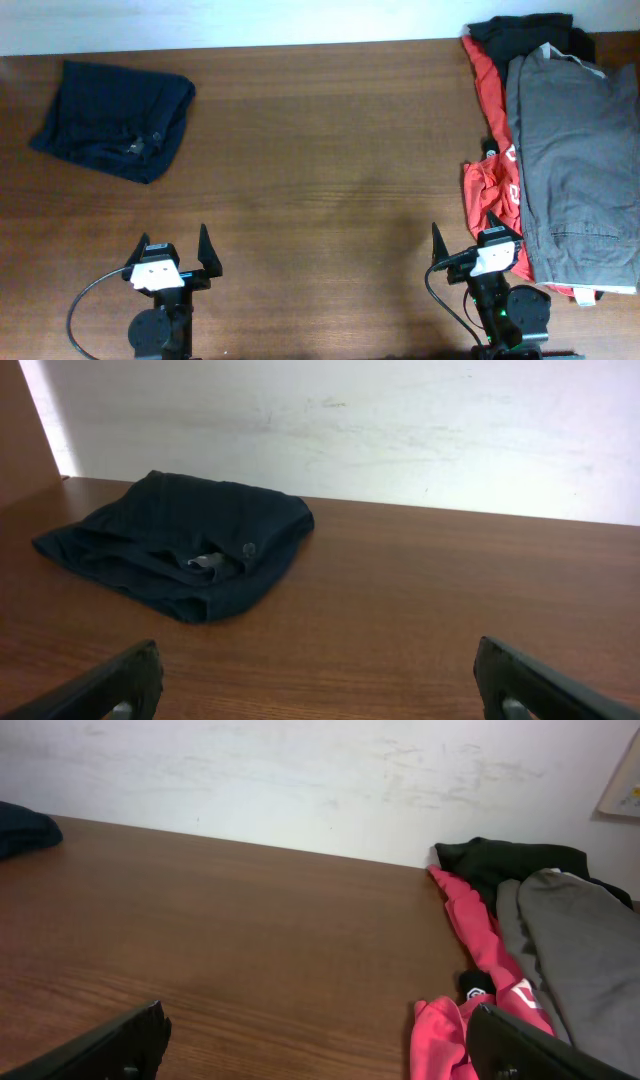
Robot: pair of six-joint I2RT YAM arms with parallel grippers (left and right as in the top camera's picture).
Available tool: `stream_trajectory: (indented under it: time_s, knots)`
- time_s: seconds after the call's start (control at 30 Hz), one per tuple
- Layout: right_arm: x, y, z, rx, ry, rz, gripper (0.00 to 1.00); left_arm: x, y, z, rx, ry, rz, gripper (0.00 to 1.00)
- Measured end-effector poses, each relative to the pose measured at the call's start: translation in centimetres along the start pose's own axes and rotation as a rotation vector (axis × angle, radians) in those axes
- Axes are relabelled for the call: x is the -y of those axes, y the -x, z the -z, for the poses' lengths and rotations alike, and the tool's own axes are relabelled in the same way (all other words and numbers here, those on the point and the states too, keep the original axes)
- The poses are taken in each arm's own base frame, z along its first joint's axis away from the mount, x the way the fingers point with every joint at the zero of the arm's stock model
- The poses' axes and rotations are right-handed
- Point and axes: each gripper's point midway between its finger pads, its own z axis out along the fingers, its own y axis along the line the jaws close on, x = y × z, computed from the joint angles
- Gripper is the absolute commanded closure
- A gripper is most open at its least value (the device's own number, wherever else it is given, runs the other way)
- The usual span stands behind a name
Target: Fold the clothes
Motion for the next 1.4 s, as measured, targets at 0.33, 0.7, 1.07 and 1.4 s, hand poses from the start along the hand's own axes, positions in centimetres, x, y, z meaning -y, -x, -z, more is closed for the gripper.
stream_trajectory:
  time_s: [0.33, 0.7, 1.07, 1.4]
  knots:
    - [0.00, 0.00, 0.00, 0.000, 0.000, 0.001, 0.01, 0.00, 0.00, 0.00, 0.000, 0.000, 0.000, 0.01]
    - [0.00, 0.00, 0.00, 0.000, 0.000, 0.000, 0.01, 0.00, 0.00, 0.00, 0.000, 0.000, 0.000, 0.01]
    - [0.00, 0.00, 0.00, 0.000, 0.000, 0.000, 0.01, -0.01, 0.00, 0.00, 0.000, 0.001, -0.009, 0.01]
    - [0.37, 0.39, 0.00, 0.016, -0.021, 0.003, 0.01, -0.05, 0.07, 0.00, 0.003, 0.003, -0.023, 0.01]
